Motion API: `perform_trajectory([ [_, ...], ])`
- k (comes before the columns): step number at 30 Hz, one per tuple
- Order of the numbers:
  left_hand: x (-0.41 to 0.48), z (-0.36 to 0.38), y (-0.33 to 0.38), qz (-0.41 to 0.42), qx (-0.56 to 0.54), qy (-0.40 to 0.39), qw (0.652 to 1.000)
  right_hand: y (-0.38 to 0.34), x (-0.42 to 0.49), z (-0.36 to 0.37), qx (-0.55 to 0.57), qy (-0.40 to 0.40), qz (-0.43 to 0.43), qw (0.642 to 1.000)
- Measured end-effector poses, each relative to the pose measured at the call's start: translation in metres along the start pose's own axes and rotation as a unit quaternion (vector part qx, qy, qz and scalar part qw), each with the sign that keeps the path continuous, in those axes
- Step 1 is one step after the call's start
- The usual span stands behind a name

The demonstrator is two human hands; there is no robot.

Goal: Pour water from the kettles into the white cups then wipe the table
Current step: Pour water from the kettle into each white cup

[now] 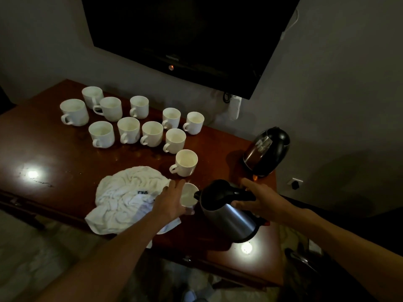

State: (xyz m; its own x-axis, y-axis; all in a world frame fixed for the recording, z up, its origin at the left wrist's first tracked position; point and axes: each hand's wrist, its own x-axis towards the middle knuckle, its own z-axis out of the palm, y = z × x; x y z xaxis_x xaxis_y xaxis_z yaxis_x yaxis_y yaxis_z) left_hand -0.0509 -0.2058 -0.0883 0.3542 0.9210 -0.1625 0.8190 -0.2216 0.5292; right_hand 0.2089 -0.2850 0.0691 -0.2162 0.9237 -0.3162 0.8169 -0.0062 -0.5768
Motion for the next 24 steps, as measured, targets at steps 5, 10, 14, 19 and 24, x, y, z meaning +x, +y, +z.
perform_trajectory([
  [5, -0.002, 0.000, 0.001, -0.004, -0.004, -0.001, 1.000, 0.000, -0.002, 0.000, 0.006, -0.003, 0.008, 1.000],
  [10, -0.003, -0.002, 0.000, -0.010, 0.000, -0.013, 1.000, -0.004, -0.001, -0.002, 0.003, -0.006, 0.012, 1.000],
  [14, -0.003, -0.002, 0.001, -0.013, -0.002, -0.018, 1.000, -0.007, 0.002, -0.007, -0.009, -0.013, 0.021, 1.000],
  [19, -0.002, -0.002, 0.000, -0.013, -0.007, -0.022, 1.000, -0.010, 0.004, -0.011, -0.025, -0.010, 0.012, 1.000],
  [24, -0.001, -0.004, 0.000, -0.015, -0.007, -0.028, 0.999, -0.017, 0.007, -0.014, -0.027, -0.014, 0.008, 1.000],
])
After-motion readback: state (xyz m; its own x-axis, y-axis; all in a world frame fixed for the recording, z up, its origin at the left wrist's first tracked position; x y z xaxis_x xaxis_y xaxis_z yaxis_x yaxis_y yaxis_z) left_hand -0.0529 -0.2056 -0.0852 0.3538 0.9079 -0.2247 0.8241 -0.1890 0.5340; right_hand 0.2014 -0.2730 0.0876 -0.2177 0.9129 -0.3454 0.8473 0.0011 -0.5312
